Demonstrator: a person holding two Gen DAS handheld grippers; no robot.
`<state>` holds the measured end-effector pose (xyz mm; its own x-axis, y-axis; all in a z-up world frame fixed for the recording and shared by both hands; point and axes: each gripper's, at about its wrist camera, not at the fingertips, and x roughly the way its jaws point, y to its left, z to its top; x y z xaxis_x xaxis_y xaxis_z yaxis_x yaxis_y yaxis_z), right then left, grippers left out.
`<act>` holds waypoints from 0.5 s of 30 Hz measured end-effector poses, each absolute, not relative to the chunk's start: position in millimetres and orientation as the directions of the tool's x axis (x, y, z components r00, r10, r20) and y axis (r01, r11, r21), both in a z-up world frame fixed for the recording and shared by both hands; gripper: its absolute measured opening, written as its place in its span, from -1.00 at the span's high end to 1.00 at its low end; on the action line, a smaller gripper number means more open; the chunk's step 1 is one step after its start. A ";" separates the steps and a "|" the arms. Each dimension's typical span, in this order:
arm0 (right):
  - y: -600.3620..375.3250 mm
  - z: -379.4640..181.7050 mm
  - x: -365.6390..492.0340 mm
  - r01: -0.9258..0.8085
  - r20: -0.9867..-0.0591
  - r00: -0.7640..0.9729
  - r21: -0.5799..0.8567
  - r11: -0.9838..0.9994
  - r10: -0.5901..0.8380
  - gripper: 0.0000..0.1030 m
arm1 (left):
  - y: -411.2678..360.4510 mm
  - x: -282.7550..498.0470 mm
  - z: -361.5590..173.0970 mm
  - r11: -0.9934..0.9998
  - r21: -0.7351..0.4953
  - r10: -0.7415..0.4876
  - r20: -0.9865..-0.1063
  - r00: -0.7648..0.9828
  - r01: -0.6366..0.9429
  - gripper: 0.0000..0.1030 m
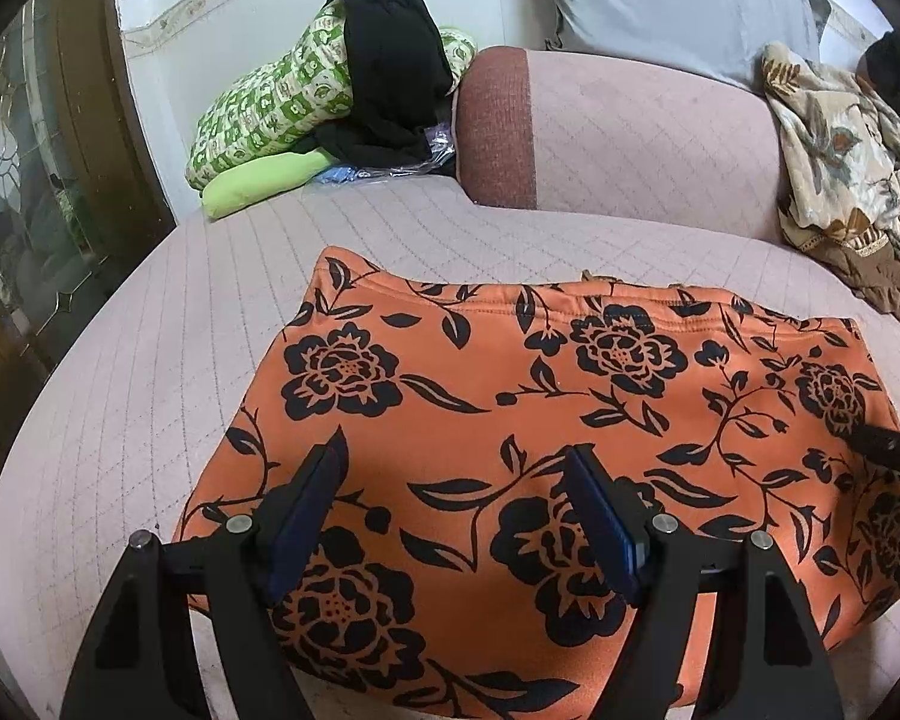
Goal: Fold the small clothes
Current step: 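Flatten the folded blouse with both grippers, fingers open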
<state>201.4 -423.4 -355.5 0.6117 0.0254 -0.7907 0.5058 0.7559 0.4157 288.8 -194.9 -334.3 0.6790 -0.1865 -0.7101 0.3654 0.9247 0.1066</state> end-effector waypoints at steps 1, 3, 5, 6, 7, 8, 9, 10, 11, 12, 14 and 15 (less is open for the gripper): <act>-419.4 -351.1 199.9 0.485 -0.778 0.628 0.426 0.764 0.035 0.38 | -194.8 288.4 -334.3 0.925 0.108 -0.185 -0.710 0.680 0.364 -0.51; -410.8 -345.4 199.2 0.446 -0.755 0.653 0.441 0.779 0.054 0.38 | -194.3 287.6 -334.1 0.925 0.111 -0.182 -0.708 0.682 0.362 -0.51; -400.4 -341.0 200.1 0.404 -0.739 0.669 0.450 0.797 0.078 0.38 | -193.5 287.6 -334.5 0.925 0.115 -0.179 -0.708 0.683 0.361 -0.51; -392.8 -341.3 202.8 0.380 -0.740 0.665 0.451 0.807 0.101 0.38 | -193.5 288.3 -335.7 0.926 0.116 -0.175 -0.712 0.680 0.360 -0.51; -387.2 -344.4 206.2 0.366 -0.749 0.652 0.449 0.815 0.119 0.38 | -193.9 289.7 -337.9 0.925 0.118 -0.171 -0.720 0.673 0.362 -0.55; -383.2 -350.5 211.3 0.365 -0.764 0.632 0.442 0.820 0.130 0.38 | -194.6 292.0 -341.7 0.923 0.119 -0.166 -0.734 0.659 0.365 -0.65; -379.1 -360.0 216.1 0.376 -0.796 0.590 0.420 0.826 0.136 0.38 | -195.0 296.2 -349.1 0.924 0.117 -0.153 -0.761 0.631 0.365 -0.69; -376.1 -370.5 220.7 0.390 -0.825 0.548 0.397 0.830 0.137 0.37 | -194.8 300.4 -356.8 0.926 0.112 -0.139 -0.786 0.603 0.360 -0.73; -374.4 -373.5 221.5 0.395 -0.822 0.554 0.398 0.828 0.131 0.37 | -194.1 303.8 -363.1 0.928 0.107 -0.130 -0.803 0.581 0.356 -0.75; -374.3 -372.0 220.7 0.397 -0.816 0.564 0.403 0.825 0.127 0.37 | -193.8 306.5 -368.9 0.929 0.109 -0.120 -0.815 0.567 0.353 -0.79; -375.7 -368.7 221.4 0.393 -0.818 0.559 0.407 0.825 0.137 0.37 | -195.3 307.2 -371.6 0.927 0.146 -0.090 -0.808 0.583 0.345 -0.96; -378.8 -366.4 219.2 0.392 -0.807 0.571 0.426 0.816 0.147 0.38 | -195.6 308.3 -371.0 0.926 0.151 -0.086 -0.808 0.583 0.347 -0.96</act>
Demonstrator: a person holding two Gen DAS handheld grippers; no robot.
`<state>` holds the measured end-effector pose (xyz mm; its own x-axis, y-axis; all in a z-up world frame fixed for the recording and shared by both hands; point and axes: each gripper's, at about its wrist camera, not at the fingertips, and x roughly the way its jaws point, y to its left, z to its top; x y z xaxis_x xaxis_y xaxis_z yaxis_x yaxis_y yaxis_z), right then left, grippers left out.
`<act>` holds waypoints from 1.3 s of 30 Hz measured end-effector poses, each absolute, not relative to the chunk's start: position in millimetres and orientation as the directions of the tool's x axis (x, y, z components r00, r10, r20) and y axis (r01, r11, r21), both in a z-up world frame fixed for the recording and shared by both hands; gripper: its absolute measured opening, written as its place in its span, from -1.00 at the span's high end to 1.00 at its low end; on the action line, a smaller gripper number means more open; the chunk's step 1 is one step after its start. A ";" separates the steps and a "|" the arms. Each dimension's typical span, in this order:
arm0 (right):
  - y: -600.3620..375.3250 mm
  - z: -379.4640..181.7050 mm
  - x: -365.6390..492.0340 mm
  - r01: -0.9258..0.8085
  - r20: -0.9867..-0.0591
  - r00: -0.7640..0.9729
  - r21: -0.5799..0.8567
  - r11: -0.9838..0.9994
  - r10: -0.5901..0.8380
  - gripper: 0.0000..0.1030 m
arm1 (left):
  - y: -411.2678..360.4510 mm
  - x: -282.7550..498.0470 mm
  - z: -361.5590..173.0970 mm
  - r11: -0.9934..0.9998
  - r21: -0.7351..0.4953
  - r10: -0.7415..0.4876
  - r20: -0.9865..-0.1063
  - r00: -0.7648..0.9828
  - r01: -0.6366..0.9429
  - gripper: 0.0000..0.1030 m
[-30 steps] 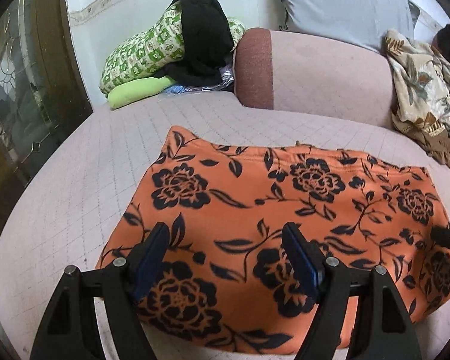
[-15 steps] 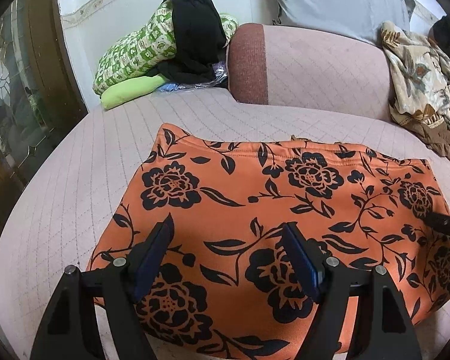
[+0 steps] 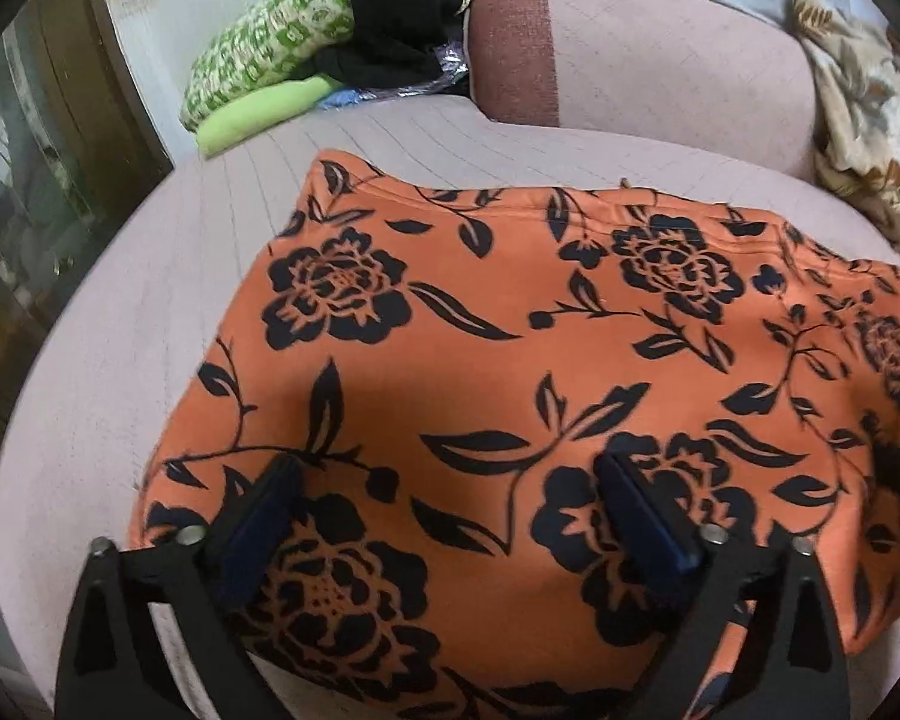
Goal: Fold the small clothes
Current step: 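Flatten the folded blouse with both grippers, fingers open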
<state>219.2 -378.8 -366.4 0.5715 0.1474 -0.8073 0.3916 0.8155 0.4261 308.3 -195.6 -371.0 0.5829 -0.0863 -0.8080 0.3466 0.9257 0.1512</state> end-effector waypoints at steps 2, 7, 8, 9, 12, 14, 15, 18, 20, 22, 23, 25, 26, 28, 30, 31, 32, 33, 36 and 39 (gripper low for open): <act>-386.5 -362.1 216.8 0.397 -0.786 0.600 0.454 0.797 0.148 0.38 | -191.3 312.5 -364.6 0.928 0.140 -0.096 -0.805 0.586 0.344 -0.96; -428.3 -350.2 195.1 0.505 -0.770 0.638 0.437 0.744 0.019 0.38 | -162.0 329.3 -341.1 0.952 0.231 0.023 -0.709 0.705 0.201 -0.96; -436.9 -356.4 195.4 0.531 -0.788 0.616 0.433 0.729 0.020 0.38 | -156.9 334.7 -344.2 0.956 0.228 0.040 -0.726 0.687 0.186 -0.96; -441.3 -366.0 196.8 0.544 -0.809 0.586 0.433 0.719 0.044 0.37 | -151.2 342.7 -352.9 0.959 0.221 0.059 -0.765 0.641 0.176 -0.97; -443.8 -381.4 200.1 0.527 -0.809 0.578 0.471 0.708 0.108 0.37 | -138.9 353.4 -375.8 0.978 0.143 0.036 -0.838 0.544 0.155 -1.00; -439.8 -377.9 201.5 0.530 -0.821 0.564 0.444 0.722 0.090 0.37 | -136.9 352.9 -374.9 0.985 0.121 0.038 -0.846 0.531 0.123 -1.00; -438.5 -378.4 202.8 0.531 -0.824 0.561 0.433 0.728 0.082 0.37 | -137.5 352.5 -374.8 0.985 0.124 0.043 -0.847 0.530 0.117 -1.00; -436.4 -379.8 204.5 0.523 -0.824 0.563 0.421 0.741 0.070 0.37 | -135.6 351.0 -376.7 0.986 0.114 0.033 -0.844 0.535 0.119 -1.00; -437.1 -381.3 206.0 0.516 -0.820 0.568 0.424 0.744 0.074 0.36 | -131.5 349.1 -378.9 0.989 0.092 0.018 -0.849 0.528 0.115 -1.00; -438.7 -384.6 207.4 0.513 -0.817 0.571 0.431 0.742 0.080 0.36 | -128.0 349.1 -380.8 0.991 0.069 -0.003 -0.856 0.517 0.119 -1.00; -438.9 -384.7 207.4 0.514 -0.815 0.573 0.434 0.740 0.081 0.36 | -126.7 349.4 -382.4 0.991 0.060 -0.011 -0.859 0.512 0.122 -1.00; -440.9 -384.2 205.0 0.512 -0.816 0.573 0.432 0.742 0.079 0.36 | -126.1 353.2 -381.3 0.990 0.044 -0.028 -0.872 0.489 0.136 -1.00; -440.6 -383.4 204.5 0.512 -0.815 0.574 0.428 0.745 0.074 0.36 | -125.2 353.2 -379.5 0.989 0.042 -0.031 -0.874 0.485 0.139 -1.00; -439.1 -379.6 204.5 0.516 -0.815 0.577 0.418 0.748 0.058 0.37 | -123.9 348.0 -368.9 0.990 0.077 0.001 -0.843 0.538 0.118 -1.00; -433.5 -371.8 205.1 0.514 -0.813 0.581 0.395 0.761 0.030 0.36 | -124.4 342.2 -359.5 0.986 0.131 0.047 -0.804 0.593 0.099 -1.00; -429.4 -366.4 204.5 0.498 -0.800 0.600 0.398 0.770 0.026 0.34 | -123.8 339.8 -355.9 0.985 0.143 0.058 -0.791 0.609 0.092 -1.00; -422.9 -360.0 204.1 0.466 -0.777 0.628 0.415 0.781 0.038 0.34 | -122.5 336.9 -352.6 0.984 0.155 0.070 -0.778 0.624 0.083 -1.00; -416.4 -355.1 204.2 0.438 -0.760 0.647 0.428 0.790 0.053 0.35 | -121.5 336.6 -351.3 0.983 0.165 0.080 -0.772 0.630 0.077 -1.00; -387.1 -345.4 209.6 0.335 -0.732 0.672 0.436 0.835 0.113 0.34 | -116.3 334.5 -355.8 0.977 0.205 0.129 -0.770 0.624 0.051 -1.00; -354.6 -358.7 223.3 0.275 -0.773 0.614 0.398 0.875 0.159 0.35 | -117.2 345.2 -375.7 0.970 0.235 0.158 -0.806 0.571 0.063 -1.00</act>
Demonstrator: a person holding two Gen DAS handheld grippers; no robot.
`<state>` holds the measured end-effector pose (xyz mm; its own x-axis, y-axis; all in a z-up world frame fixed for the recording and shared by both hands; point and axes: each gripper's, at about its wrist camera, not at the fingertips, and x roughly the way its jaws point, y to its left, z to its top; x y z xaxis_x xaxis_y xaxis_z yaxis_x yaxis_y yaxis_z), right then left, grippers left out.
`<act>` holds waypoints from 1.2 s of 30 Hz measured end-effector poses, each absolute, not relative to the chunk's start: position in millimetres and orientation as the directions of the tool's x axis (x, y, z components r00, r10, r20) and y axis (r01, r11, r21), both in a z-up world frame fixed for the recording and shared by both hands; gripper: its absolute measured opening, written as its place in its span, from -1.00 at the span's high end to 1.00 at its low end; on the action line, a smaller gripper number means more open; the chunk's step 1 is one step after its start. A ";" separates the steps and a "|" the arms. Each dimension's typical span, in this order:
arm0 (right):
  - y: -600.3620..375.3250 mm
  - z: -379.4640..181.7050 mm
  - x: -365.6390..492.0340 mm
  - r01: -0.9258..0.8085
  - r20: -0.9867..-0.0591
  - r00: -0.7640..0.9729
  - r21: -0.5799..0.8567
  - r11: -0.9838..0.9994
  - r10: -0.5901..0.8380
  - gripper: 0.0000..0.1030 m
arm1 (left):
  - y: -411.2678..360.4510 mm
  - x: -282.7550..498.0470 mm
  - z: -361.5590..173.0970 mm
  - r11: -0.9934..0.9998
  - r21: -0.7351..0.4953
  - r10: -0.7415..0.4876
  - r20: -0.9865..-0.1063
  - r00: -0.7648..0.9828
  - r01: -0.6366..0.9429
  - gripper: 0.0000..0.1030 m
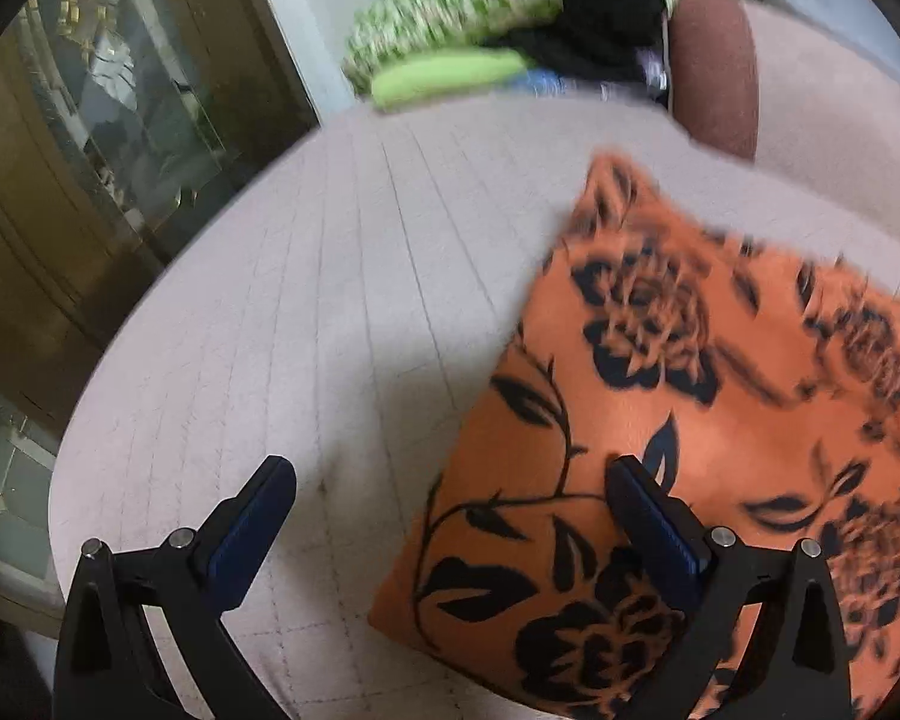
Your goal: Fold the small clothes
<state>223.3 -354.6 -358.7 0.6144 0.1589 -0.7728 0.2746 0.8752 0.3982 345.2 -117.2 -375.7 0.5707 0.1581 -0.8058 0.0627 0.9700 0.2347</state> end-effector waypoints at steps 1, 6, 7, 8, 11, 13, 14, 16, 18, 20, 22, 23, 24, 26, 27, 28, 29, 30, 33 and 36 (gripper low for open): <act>-347.0 -365.5 227.6 0.276 -0.796 0.586 0.371 0.886 0.151 0.31 | -118.7 347.0 -379.9 0.968 0.238 0.156 -0.813 0.561 0.075 -1.00; -338.1 -354.7 225.6 0.247 -0.791 0.601 0.317 0.916 0.112 0.26 | -113.1 344.0 -362.5 0.981 0.174 0.094 -0.816 0.570 0.088 -1.00; -340.7 -350.9 221.0 0.241 -0.770 0.624 0.352 0.905 0.134 0.26 | -107.7 342.3 -358.6 0.987 0.144 0.078 -0.818 0.571 0.071 -1.00; -342.7 -348.7 217.7 0.233 -0.756 0.637 0.375 0.898 0.150 0.26 | -101.6 338.9 -354.2 0.991 0.120 0.067 -0.816 0.575 0.054 -1.00; -330.8 -336.5 207.7 0.168 -0.721 0.664 0.400 0.901 0.196 0.26 | -82.5 321.2 -346.7 0.995 0.098 0.075 -0.803 0.592 0.007 -1.00; -313.6 -332.1 204.9 0.117 -0.712 0.666 0.394 0.912 0.222 0.26 | -74.0 307.6 -351.2 0.994 0.102 0.099 -0.819 0.565 -0.026 -1.00; -306.5 -333.1 206.7 0.106 -0.717 0.656 0.397 0.912 0.237 0.26 | -71.4 303.1 -354.3 0.997 0.076 0.080 -0.836 0.543 -0.031 -1.00; -292.0 -346.8 211.2 0.097 -0.754 0.594 0.411 0.907 0.278 0.22 | -67.8 295.7 -360.3 1.000 0.003 0.013 -0.865 0.502 -0.021 -1.00; -278.3 -364.0 218.5 0.112 -0.811 0.527 0.364 0.925 0.255 0.10 | -71.3 282.6 -363.5 1.000 -0.024 -0.027 -0.873 0.488 0.012 -1.00; -272.8 -359.3 215.5 0.104 -0.803 0.550 0.338 0.935 0.229 0.05 | -72.3 271.7 -364.5 0.991 -0.125 -0.128 -0.874 0.468 0.039 -1.00; -277.0 -353.8 211.3 0.116 -0.787 0.564 0.376 0.919 0.251 0.05 | -71.4 267.7 -365.8 0.972 -0.231 -0.226 -0.868 0.442 0.045 -0.99; -282.7 -350.7 206.6 0.120 -0.762 0.587 0.414 0.902 0.272 0.05 | -71.8 268.8 -366.5 0.970 -0.240 -0.234 -0.866 0.441 0.043 -0.92; -288.2 -349.0 205.1 0.125 -0.749 0.603 0.429 0.894 0.275 0.05 | -73.0 271.5 -367.5 0.972 -0.234 -0.226 -0.865 0.447 0.039 -0.84; -299.8 -342.7 198.7 0.149 -0.721 0.645 0.444 0.883 0.254 0.05 | -72.4 279.2 -370.7 0.972 -0.234 -0.219 -0.865 0.451 0.024 -0.52; -306.0 -338.7 196.4 0.159 -0.700 0.671 0.456 0.876 0.243 0.05 | -70.4 285.9 -373.5 0.965 -0.261 -0.240 -0.862 0.448 0.015 -0.46; -311.5 -336.3 194.0 0.164 -0.683 0.691 0.468 0.868 0.238 0.05 | -69.3 291.9 -376.3 0.957 -0.291 -0.263 -0.858 0.441 0.004 -0.29; -314.0 -335.0 192.7 0.167 -0.673 0.701 0.476 0.864 0.235 0.05 | -68.5 297.4 -378.9 0.952 -0.307 -0.274 -0.854 0.442 -0.002 -0.23; -317.6 -333.8 195.5 0.173 -0.668 0.706 0.484 0.858 0.235 0.09 | -69.4 301.6 -379.6 0.950 -0.313 -0.277 -0.847 0.454 -0.004 -0.23; -317.7 -343.3 207.9 0.180 -0.685 0.680 0.500 0.847 0.260 0.27 | -79.5 316.8 -383.2 0.943 -0.332 -0.299 -0.833 0.465 0.012 -0.26; -305.5 -363.8 220.2 0.192 -0.759 0.598 0.446 0.874 0.255 0.26 | -85.7 321.5 -384.9 0.941 -0.339 -0.304 -0.819 0.487 0.018 -0.46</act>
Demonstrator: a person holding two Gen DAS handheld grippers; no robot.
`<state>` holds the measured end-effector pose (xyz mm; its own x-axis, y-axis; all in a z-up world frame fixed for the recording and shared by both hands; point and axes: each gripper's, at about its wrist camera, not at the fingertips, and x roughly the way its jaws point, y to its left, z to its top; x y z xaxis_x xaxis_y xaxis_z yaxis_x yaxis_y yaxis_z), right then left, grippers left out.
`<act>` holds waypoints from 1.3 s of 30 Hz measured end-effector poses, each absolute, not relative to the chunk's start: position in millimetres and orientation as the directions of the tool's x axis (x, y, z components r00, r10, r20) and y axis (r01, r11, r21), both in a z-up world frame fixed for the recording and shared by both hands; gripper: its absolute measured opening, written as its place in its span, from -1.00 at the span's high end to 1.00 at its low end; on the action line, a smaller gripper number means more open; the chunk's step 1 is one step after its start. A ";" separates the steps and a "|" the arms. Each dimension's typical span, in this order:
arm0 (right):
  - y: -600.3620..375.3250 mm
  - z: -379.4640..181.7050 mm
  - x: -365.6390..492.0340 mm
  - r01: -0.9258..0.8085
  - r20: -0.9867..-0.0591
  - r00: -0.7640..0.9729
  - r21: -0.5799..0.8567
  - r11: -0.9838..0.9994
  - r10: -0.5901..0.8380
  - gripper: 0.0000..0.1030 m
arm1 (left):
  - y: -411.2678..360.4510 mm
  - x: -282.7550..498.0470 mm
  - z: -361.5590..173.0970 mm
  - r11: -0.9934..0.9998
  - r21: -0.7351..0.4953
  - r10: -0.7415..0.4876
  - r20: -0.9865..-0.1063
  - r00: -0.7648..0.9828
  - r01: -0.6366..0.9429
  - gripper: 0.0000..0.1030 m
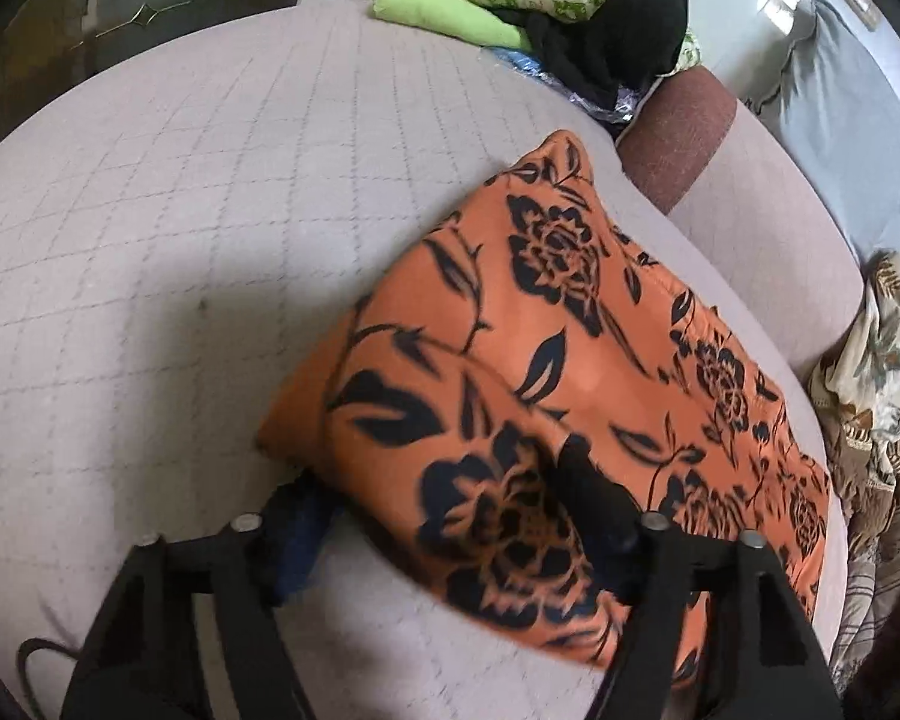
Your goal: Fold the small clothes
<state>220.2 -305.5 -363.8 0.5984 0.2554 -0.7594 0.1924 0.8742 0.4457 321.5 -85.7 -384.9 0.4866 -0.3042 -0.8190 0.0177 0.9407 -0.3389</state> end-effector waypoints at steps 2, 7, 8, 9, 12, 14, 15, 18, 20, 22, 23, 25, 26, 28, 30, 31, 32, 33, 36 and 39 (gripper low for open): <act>-299.1 -364.9 221.0 0.177 -0.771 0.605 0.372 0.911 0.197 0.27 | -90.9 325.0 -384.8 0.942 -0.334 -0.303 -0.807 0.507 0.031 -0.29; -303.2 -365.2 221.8 0.183 -0.769 0.597 0.405 0.896 0.226 0.27 | -90.1 327.7 -375.1 0.937 -0.347 -0.306 -0.762 0.571 0.038 0.44; -306.1 -365.4 222.8 0.186 -0.766 0.597 0.420 0.888 0.237 0.27 | -94.0 326.6 -371.9 0.942 -0.332 -0.301 -0.751 0.587 0.058 0.44; -308.8 -365.7 223.5 0.190 -0.763 0.596 0.436 0.879 0.250 0.27 | -99.2 324.6 -368.3 0.948 -0.307 -0.293 -0.741 0.604 0.084 0.44; -311.5 -367.3 221.9 0.193 -0.758 0.596 0.455 0.870 0.264 0.28 | -110.7 324.7 -368.2 0.954 -0.266 -0.293 -0.747 0.597 0.136 -0.11; -308.4 -368.5 219.8 0.193 -0.757 0.597 0.456 0.869 0.265 0.29 | -111.3 326.6 -377.1 0.949 -0.288 -0.308 -0.755 0.579 0.128 -0.45; -308.8 -368.4 218.9 0.191 -0.755 0.598 0.459 0.868 0.268 0.29 | -112.5 327.1 -380.1 0.955 -0.270 -0.290 -0.758 0.585 0.122 -0.44; -314.1 -367.9 218.1 0.194 -0.749 0.598 0.481 0.855 0.286 0.29 | -108.9 324.3 -379.9 0.968 -0.232 -0.241 -0.752 0.614 0.096 0.30; -319.2 -367.9 216.1 0.205 -0.740 0.598 0.513 0.833 0.308 0.30 | -102.1 324.1 -376.9 0.956 -0.280 -0.274 -0.735 0.620 0.090 0.50; -326.9 -367.8 214.9 0.223 -0.725 0.604 0.553 0.803 0.331 0.30 | -104.1 319.7 -369.0 0.949 -0.291 -0.296 -0.707 0.643 0.117 0.55; -332.4 -367.1 213.2 0.238 -0.716 0.612 0.571 0.786 0.336 0.30 | -107.8 316.7 -363.2 0.949 -0.284 -0.303 -0.687 0.660 0.141 0.56; -341.8 -363.3 211.1 0.258 -0.711 0.628 0.574 0.777 0.316 0.30 | -122.1 305.3 -346.3 0.945 -0.237 -0.326 -0.631 0.704 0.225 0.58; -349.3 -359.3 208.8 0.272 -0.711 0.640 0.562 0.781 0.290 0.30 | -129.4 300.0 -340.1 0.941 -0.216 -0.338 -0.610 0.717 0.261 0.58; -362.8 -355.1 206.5 0.293 -0.709 0.654 0.560 0.775 0.264 0.29 | -147.8 284.7 -324.7 0.912 -0.188 -0.406 -0.553 0.727 0.366 0.59; -386.5 -348.9 199.7 0.310 -0.678 0.680 0.609 0.730 0.278 0.22 | -168.9 266.9 -315.6 0.877 -0.138 -0.461 -0.516 0.722 0.461 0.60; -395.9 -346.8 196.2 0.311 -0.658 0.694 0.639 0.704 0.291 0.22 | -178.6 260.7 -313.9 0.862 -0.114 -0.477 -0.513 0.714 0.494 0.61; -405.1 -345.4 193.3 0.307 -0.635 0.708 0.671 0.675 0.309 0.23 | -190.2 254.2 -314.9 0.845 -0.090 -0.493 -0.515 0.701 0.528 0.61; -414.5 -344.6 190.6 0.299 -0.606 0.723 0.708 0.639 0.333 0.23 | -203.6 244.0 -317.4 0.820 -0.057 -0.511 -0.521 0.684 0.570 0.62; -436.6 -348.2 185.9 0.260 -0.495 0.769 0.820 0.509 0.404 -0.27 | -243.3 221.5 -338.2 0.758 0.057 -0.504 -0.580 0.640 0.649 0.62; -441.3 -355.4 190.8 0.237 -0.437 0.778 0.870 0.433 0.452 -0.46 | -274.1 209.9 -368.8 0.718 0.163 -0.431 -0.660 0.615 0.677 0.53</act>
<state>190.8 -441.3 -355.4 0.7779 0.4518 -0.4368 0.2368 0.4331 0.8697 209.9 -274.1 -368.8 0.6154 -0.4307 -0.6601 0.6770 0.7177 0.1628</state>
